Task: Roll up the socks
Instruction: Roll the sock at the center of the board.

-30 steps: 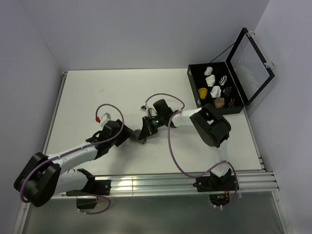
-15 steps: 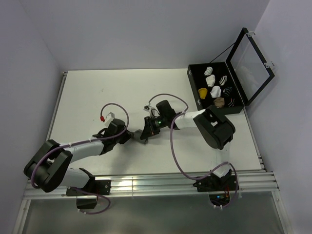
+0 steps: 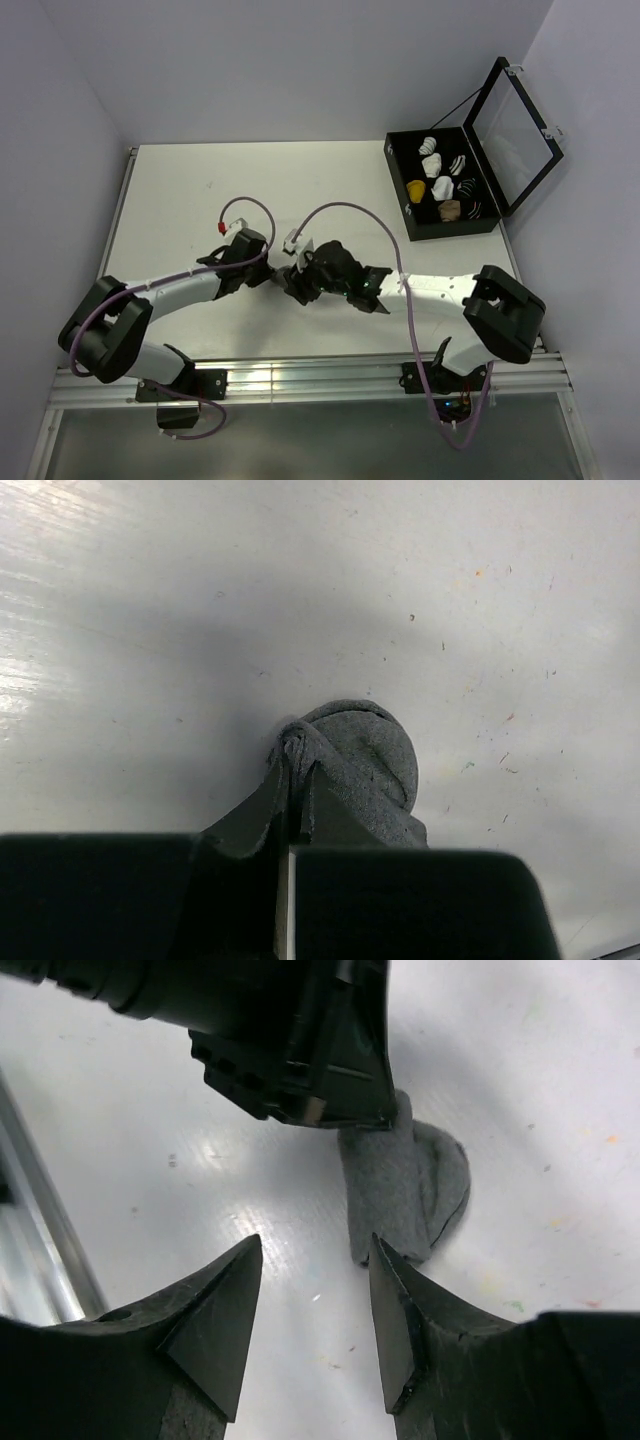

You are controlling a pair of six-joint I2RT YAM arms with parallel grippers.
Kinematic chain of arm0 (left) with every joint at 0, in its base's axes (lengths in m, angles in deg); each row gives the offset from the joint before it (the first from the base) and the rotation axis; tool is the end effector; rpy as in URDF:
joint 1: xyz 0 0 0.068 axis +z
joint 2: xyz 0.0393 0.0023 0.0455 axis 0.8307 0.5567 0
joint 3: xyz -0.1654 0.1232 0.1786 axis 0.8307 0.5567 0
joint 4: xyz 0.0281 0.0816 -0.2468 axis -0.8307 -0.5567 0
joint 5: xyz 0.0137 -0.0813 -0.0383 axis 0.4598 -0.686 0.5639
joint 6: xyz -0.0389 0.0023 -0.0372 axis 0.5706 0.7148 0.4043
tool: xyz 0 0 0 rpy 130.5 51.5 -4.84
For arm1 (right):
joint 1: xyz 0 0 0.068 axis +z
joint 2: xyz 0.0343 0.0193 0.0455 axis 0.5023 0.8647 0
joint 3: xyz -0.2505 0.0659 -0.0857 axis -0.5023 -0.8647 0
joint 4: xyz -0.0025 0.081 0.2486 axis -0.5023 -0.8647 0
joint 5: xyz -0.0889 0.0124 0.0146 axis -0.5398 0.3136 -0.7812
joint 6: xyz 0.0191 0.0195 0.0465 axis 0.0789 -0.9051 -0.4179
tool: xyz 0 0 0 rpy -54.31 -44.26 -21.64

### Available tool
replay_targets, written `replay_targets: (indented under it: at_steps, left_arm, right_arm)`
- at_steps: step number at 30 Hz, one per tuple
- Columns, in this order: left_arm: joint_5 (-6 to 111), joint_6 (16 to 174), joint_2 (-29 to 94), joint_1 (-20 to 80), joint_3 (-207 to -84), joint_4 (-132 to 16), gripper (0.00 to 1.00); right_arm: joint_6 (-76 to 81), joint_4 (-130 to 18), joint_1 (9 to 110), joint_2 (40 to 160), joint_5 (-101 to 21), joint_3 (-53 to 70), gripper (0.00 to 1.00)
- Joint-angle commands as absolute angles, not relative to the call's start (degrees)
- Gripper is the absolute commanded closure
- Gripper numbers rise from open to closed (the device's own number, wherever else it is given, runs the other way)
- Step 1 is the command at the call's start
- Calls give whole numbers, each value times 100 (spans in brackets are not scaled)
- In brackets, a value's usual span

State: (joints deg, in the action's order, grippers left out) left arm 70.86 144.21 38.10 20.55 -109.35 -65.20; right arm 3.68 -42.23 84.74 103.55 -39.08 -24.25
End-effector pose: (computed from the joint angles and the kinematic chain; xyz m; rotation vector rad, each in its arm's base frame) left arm 0.2189 -0.1491 0.1623 -0.6296 2.4139 -0.5377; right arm 0.1773 0.2588 0.2054 -0.9902 1.9248 0.7872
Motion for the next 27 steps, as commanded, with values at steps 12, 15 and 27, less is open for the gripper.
replay_targets:
  at_steps: [12,15,27]
  left_arm:
    - [6570,13778,4205,2066,-11608,-7073,100]
    - [6473,13725,4311,2066,-11678,-7126,100]
    - [6192,13348,4461,2136,-11889,-7302,100]
  right_arm:
    - [2237,-4004,9905,11500,-7056,-1866,45]
    - [2457,-4048,10046,11879,-7303,-1707,45]
    - [2124,-5023,9915,12679,-7550,-1277,50]
